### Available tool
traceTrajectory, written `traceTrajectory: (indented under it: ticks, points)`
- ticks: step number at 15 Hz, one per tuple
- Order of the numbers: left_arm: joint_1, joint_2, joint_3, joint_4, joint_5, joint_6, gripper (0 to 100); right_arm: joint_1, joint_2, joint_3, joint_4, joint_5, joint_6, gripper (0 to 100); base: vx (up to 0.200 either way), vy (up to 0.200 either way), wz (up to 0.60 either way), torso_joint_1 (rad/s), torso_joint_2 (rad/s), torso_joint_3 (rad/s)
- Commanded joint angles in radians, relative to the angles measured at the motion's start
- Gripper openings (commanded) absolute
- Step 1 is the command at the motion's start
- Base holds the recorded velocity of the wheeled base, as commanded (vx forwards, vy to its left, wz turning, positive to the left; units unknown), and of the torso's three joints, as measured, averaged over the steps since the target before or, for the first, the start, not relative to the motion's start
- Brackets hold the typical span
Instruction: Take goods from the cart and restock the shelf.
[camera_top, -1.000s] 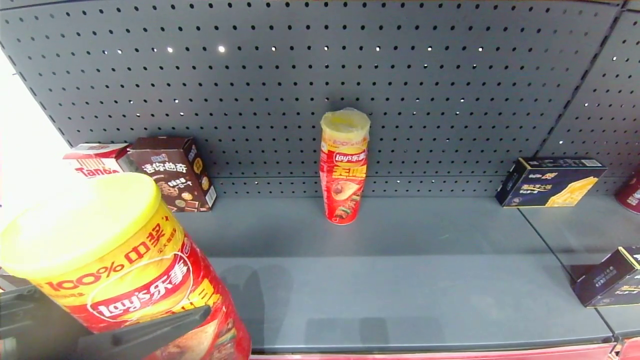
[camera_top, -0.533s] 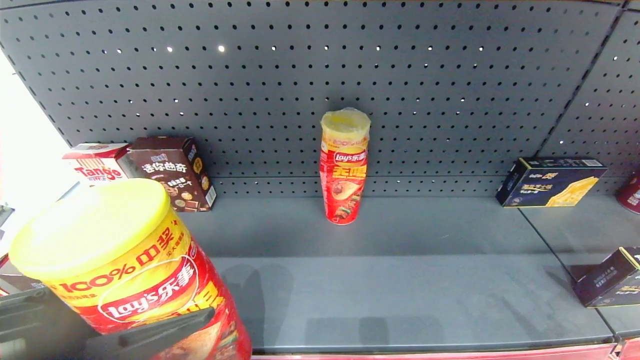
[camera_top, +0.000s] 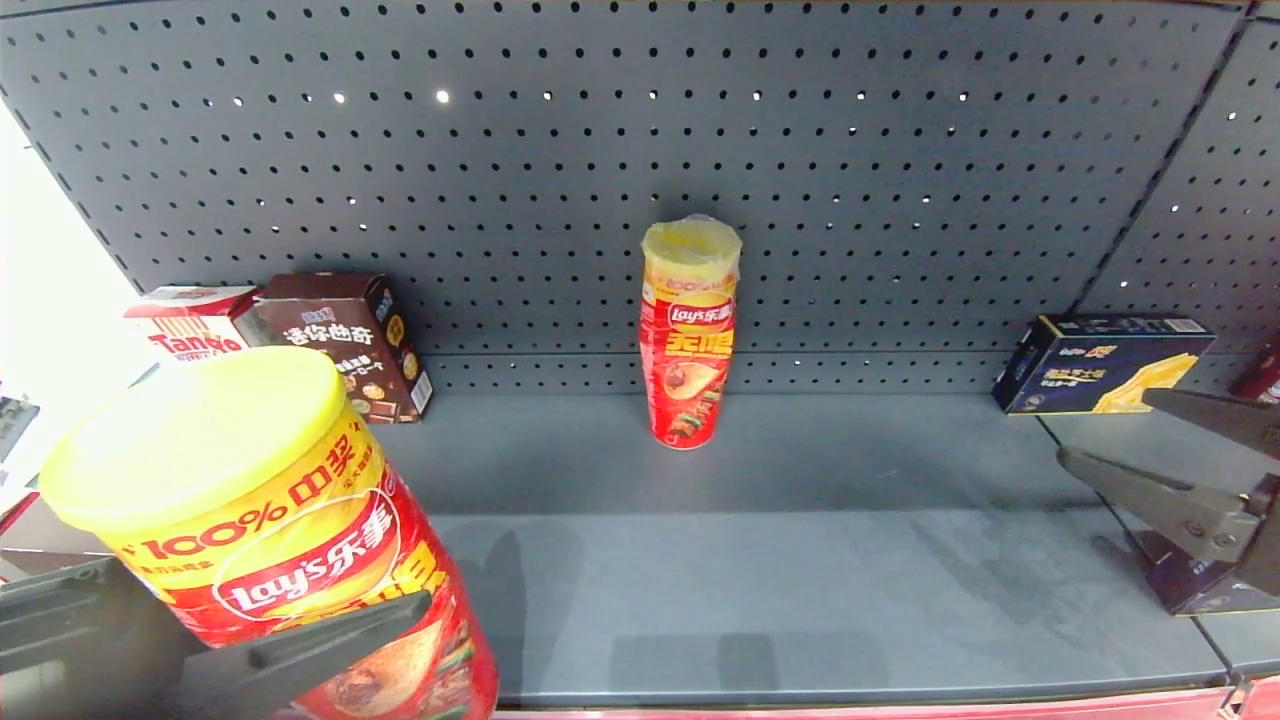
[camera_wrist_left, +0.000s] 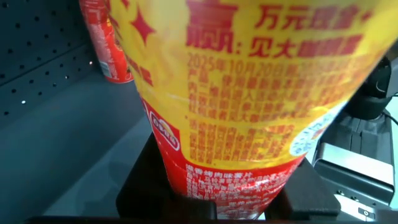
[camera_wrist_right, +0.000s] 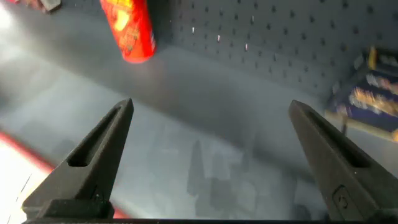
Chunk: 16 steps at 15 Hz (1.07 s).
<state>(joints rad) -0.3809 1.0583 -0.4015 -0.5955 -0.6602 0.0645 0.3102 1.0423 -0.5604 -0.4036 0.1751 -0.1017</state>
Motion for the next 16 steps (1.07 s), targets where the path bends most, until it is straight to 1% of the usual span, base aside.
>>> traceTrajectory:
  ticks: [1,2,3,4,7,10,11,12,13,14,16]
  points:
    - [0.003,0.000,0.003,0.000,0.001,0.000,0,0.007,0.202,-0.022,-0.139,0.012,-0.003,100,0.000,0.000,0.00,0.000,0.00,0.000]
    - [0.005,0.000,0.004,0.002,0.002,0.000,0,0.009,0.248,-0.042,-0.176,0.040,-0.003,100,0.000,0.000,0.00,0.000,0.00,0.000]
    - [0.005,-0.001,0.004,0.002,0.002,-0.002,0,0.009,0.258,-0.055,-0.184,0.055,-0.004,100,0.000,0.000,0.00,0.000,0.00,0.000]
    - [0.005,-0.001,0.006,0.002,0.002,-0.002,0,0.009,0.300,-0.116,-0.190,0.121,-0.006,100,0.000,0.000,0.00,0.000,0.00,0.000]
    - [0.005,-0.003,0.012,0.003,0.002,-0.002,0,0.018,0.386,-0.242,-0.182,0.268,-0.019,100,0.000,0.000,0.00,0.000,0.00,0.000]
    - [0.007,-0.003,0.001,0.003,0.002,-0.006,0,0.035,0.492,-0.392,-0.135,0.328,-0.024,100,0.000,0.000,0.00,0.000,0.00,0.000]
    - [0.007,-0.003,-0.002,0.003,0.002,-0.008,0,0.027,0.516,-0.418,-0.133,0.383,-0.044,100,0.000,0.000,0.00,0.000,0.00,0.000]
    - [0.007,-0.001,-0.008,0.003,0.002,-0.008,0,0.009,0.553,-0.455,-0.136,0.527,-0.095,100,0.000,0.000,0.00,0.000,0.00,0.000]
    - [0.005,0.000,-0.010,0.003,0.002,-0.008,0,-0.011,0.590,-0.480,-0.142,0.638,-0.124,100,0.000,0.000,0.00,0.000,0.00,0.000]
    - [0.005,0.000,-0.008,0.003,0.004,-0.008,0,-0.014,0.607,-0.493,-0.152,0.690,-0.128,100,0.000,0.000,0.00,0.000,0.00,0.000]
    - [0.005,-0.001,-0.007,0.003,0.002,-0.008,0,-0.013,0.656,-0.530,-0.192,0.716,-0.128,100,0.000,0.000,0.00,0.000,0.00,0.000]
